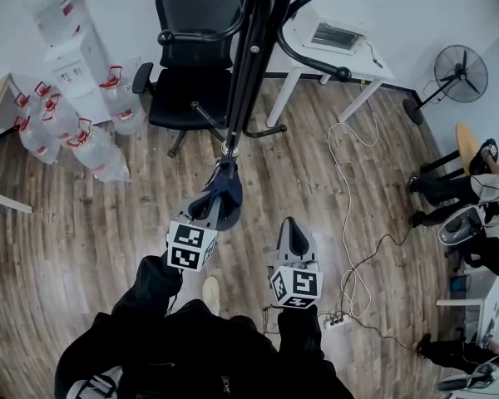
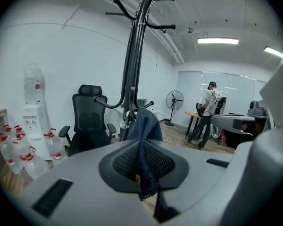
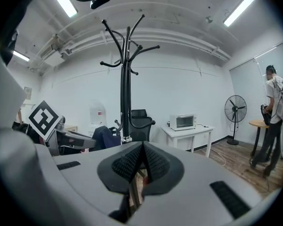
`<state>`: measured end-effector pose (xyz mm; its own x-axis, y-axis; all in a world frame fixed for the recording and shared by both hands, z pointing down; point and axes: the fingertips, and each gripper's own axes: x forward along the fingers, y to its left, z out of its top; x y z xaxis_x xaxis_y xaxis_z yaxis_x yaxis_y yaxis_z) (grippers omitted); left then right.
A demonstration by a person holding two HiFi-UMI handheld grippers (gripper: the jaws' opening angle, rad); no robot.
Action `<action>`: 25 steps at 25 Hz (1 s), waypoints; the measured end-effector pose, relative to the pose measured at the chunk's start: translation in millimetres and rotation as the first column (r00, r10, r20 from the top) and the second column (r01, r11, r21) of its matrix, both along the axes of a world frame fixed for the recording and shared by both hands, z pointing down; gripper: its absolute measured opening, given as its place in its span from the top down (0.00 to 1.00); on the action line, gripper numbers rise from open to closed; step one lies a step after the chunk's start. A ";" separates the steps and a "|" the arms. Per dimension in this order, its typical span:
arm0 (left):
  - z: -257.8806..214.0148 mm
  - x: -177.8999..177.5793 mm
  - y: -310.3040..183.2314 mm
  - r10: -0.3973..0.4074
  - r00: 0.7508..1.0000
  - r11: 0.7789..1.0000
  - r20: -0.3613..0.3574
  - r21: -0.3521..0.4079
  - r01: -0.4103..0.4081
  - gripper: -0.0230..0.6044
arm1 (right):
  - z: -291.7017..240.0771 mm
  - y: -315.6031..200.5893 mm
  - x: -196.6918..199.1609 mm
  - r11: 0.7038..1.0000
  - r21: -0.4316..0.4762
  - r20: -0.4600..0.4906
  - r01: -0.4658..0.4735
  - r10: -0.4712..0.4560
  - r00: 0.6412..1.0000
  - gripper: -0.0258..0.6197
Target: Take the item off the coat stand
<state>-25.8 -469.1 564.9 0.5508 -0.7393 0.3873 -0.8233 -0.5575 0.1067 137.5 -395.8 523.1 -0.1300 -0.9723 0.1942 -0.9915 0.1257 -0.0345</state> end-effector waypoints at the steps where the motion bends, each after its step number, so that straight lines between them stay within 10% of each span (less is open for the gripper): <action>1: -1.0 -0.5 0.9 -0.002 1.000 1.000 0.002 0.001 0.002 0.90 | -0.9 1.0 0.2 1.000 0.003 -0.001 0.000 0.000 1.000 0.93; 25: -77.0 -13.7 48.6 -0.030 0.999 0.990 -0.017 0.139 0.032 0.90 | -44.7 48.4 0.6 0.995 0.099 -0.006 0.001 -0.001 1.000 0.93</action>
